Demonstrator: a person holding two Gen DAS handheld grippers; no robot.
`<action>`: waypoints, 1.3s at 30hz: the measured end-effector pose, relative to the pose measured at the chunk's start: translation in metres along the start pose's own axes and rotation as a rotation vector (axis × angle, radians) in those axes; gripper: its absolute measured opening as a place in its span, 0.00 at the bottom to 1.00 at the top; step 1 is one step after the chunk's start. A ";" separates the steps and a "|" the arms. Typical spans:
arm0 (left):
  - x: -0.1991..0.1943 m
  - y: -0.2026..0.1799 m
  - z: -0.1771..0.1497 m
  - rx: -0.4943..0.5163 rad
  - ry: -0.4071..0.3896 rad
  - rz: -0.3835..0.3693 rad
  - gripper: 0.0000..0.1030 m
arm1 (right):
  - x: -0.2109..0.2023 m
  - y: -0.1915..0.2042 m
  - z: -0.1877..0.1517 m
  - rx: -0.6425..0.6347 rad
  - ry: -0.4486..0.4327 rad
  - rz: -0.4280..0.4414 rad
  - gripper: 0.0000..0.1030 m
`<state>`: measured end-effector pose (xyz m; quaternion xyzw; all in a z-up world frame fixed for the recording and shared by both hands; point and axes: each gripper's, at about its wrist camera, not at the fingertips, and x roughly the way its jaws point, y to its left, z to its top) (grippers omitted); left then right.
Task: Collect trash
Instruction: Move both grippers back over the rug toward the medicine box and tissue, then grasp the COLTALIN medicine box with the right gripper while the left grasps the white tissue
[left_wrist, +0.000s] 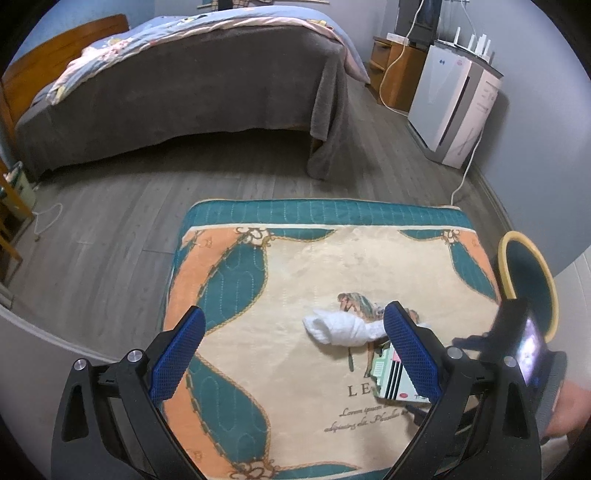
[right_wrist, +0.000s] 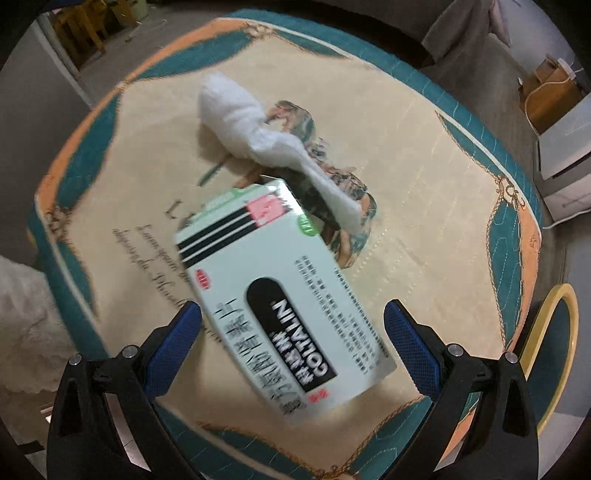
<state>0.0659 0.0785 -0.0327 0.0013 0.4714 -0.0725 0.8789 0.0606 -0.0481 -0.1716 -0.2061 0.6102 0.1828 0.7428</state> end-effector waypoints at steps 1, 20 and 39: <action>0.001 0.000 -0.001 -0.001 0.002 0.001 0.93 | 0.005 -0.002 0.003 0.018 0.006 -0.007 0.94; 0.046 0.003 -0.011 0.027 0.103 0.068 0.93 | -0.029 -0.041 0.000 0.262 0.019 0.053 0.77; 0.114 -0.072 -0.035 0.288 0.170 0.007 0.80 | -0.004 -0.141 -0.034 0.529 0.071 -0.105 0.77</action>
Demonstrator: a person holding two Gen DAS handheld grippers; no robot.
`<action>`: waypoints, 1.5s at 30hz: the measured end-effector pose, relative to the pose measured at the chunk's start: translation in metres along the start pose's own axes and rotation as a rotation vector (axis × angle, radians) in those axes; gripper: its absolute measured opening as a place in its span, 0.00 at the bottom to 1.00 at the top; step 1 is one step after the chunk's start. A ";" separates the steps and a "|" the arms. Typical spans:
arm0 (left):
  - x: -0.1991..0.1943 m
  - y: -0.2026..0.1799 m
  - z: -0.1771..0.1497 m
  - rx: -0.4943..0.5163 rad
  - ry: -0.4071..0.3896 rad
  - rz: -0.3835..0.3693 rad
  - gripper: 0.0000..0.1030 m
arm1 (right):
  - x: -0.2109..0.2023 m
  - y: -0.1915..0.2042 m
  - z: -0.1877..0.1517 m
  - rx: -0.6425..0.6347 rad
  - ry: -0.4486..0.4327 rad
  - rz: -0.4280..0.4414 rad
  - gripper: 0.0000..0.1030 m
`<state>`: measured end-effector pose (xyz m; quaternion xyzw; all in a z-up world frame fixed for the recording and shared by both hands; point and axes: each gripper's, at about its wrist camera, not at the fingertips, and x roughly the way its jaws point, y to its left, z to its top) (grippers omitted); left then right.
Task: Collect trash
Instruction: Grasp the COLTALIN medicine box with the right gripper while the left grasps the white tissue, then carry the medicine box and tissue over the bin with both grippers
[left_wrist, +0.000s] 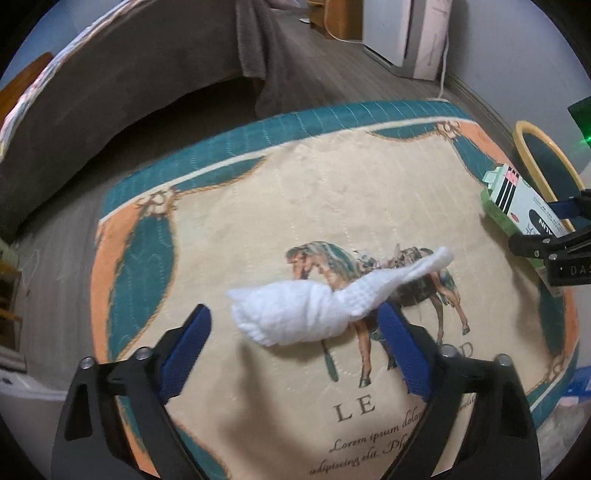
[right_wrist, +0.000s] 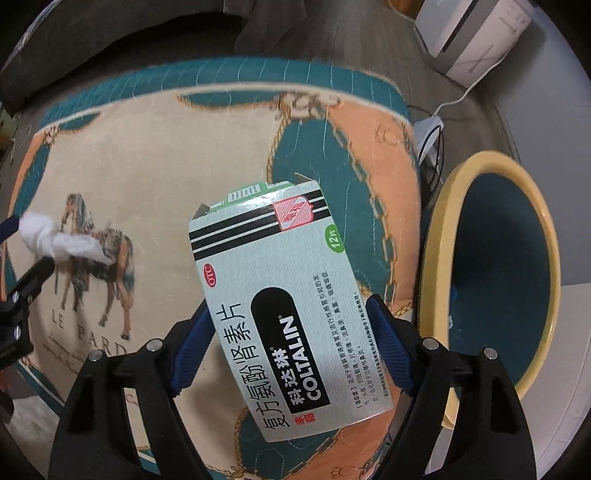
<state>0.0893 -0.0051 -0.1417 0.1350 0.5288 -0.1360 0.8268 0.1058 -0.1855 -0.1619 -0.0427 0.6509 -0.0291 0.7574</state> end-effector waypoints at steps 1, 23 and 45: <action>0.005 -0.002 0.000 0.008 0.013 -0.002 0.74 | 0.006 -0.002 0.001 -0.005 0.016 0.003 0.78; -0.038 -0.055 0.031 0.086 -0.143 -0.058 0.40 | -0.054 -0.048 0.002 0.075 -0.138 0.024 0.74; -0.089 -0.250 0.046 0.362 -0.234 -0.319 0.40 | -0.094 -0.255 -0.038 0.471 -0.261 -0.025 0.74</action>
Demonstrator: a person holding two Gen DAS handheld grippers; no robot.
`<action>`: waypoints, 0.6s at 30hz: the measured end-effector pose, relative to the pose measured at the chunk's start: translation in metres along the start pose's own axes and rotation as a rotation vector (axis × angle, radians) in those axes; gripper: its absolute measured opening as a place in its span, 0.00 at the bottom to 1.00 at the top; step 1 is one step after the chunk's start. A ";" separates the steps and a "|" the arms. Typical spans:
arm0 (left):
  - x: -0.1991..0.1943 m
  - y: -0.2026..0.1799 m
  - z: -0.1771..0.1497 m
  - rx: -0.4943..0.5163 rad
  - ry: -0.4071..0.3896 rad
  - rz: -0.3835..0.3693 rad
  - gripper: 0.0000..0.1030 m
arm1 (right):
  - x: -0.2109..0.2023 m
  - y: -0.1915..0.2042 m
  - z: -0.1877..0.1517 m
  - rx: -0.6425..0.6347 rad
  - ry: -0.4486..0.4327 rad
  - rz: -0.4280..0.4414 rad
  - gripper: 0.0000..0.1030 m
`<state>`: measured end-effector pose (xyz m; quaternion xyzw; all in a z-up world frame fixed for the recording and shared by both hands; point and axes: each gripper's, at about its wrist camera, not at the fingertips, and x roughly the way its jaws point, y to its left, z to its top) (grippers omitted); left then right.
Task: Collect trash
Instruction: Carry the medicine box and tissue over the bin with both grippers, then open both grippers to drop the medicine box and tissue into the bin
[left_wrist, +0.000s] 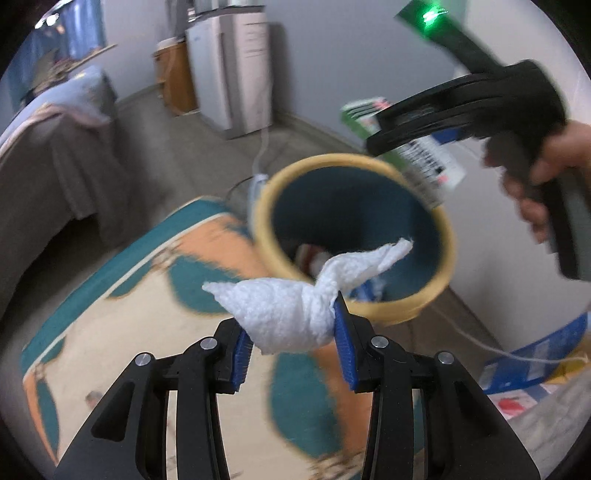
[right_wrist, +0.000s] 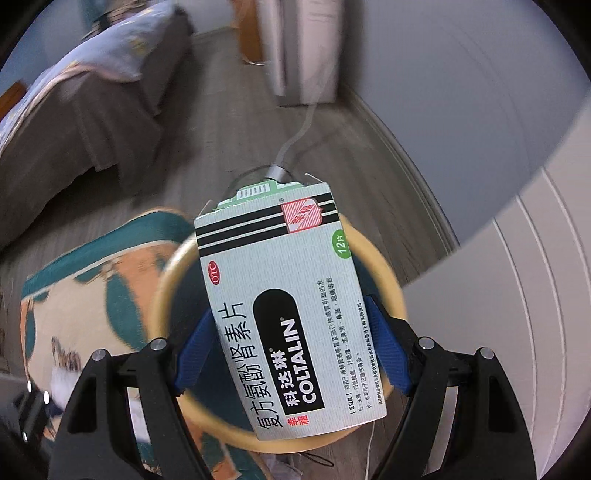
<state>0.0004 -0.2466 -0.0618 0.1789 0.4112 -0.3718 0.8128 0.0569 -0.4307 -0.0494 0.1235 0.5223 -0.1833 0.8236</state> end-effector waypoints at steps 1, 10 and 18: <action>0.002 -0.008 0.005 0.006 0.001 -0.016 0.40 | 0.003 -0.008 -0.001 0.020 0.011 0.002 0.74; 0.050 -0.039 0.041 0.037 0.038 -0.034 0.41 | 0.012 -0.033 0.002 0.104 0.029 0.019 0.74; 0.073 -0.026 0.049 0.031 -0.014 0.069 0.73 | 0.012 -0.032 0.003 0.147 0.002 0.082 0.89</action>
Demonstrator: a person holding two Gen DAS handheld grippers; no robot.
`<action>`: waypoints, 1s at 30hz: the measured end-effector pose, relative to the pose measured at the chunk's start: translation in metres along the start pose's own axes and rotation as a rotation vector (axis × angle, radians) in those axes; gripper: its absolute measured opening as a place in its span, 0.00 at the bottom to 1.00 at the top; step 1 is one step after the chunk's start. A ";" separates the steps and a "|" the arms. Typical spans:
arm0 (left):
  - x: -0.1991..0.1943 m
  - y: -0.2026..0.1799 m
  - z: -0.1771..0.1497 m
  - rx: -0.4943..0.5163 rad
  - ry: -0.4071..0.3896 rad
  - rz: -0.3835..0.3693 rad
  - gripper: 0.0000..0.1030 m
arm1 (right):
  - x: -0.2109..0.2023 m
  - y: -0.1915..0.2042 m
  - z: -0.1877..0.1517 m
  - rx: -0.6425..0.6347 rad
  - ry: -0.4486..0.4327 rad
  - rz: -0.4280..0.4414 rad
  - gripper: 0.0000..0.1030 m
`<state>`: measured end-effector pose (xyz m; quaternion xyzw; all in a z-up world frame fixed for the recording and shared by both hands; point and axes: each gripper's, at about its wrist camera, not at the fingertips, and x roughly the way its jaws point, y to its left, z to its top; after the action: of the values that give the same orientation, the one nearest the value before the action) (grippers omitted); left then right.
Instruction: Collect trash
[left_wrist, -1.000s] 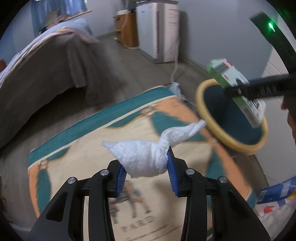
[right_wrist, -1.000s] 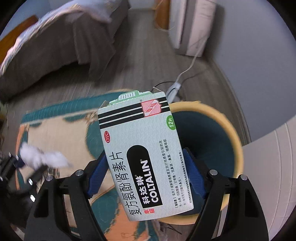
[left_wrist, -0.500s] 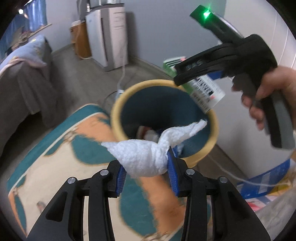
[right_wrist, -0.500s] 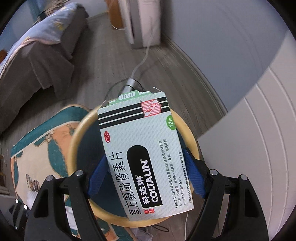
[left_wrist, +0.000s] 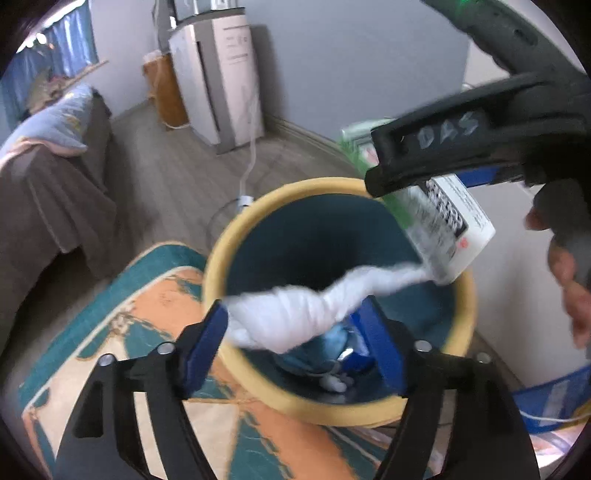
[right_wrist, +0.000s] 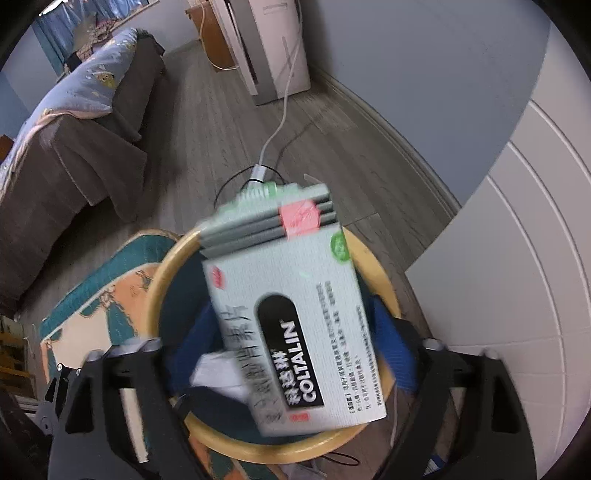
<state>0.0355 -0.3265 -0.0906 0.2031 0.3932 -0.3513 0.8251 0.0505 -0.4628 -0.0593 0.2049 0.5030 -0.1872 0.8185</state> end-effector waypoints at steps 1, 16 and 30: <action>0.000 0.003 -0.003 -0.010 0.007 -0.006 0.74 | 0.000 0.004 0.000 -0.013 -0.005 0.006 0.90; -0.119 0.037 0.004 -0.134 -0.017 -0.001 0.95 | -0.100 0.009 -0.049 -0.112 -0.072 -0.027 0.94; -0.142 0.034 -0.019 -0.119 -0.051 0.044 0.95 | -0.141 0.000 -0.106 -0.097 -0.225 -0.138 0.95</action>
<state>-0.0118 -0.2329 0.0120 0.1532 0.3880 -0.3141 0.8528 -0.0884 -0.3929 0.0237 0.1076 0.4295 -0.2403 0.8638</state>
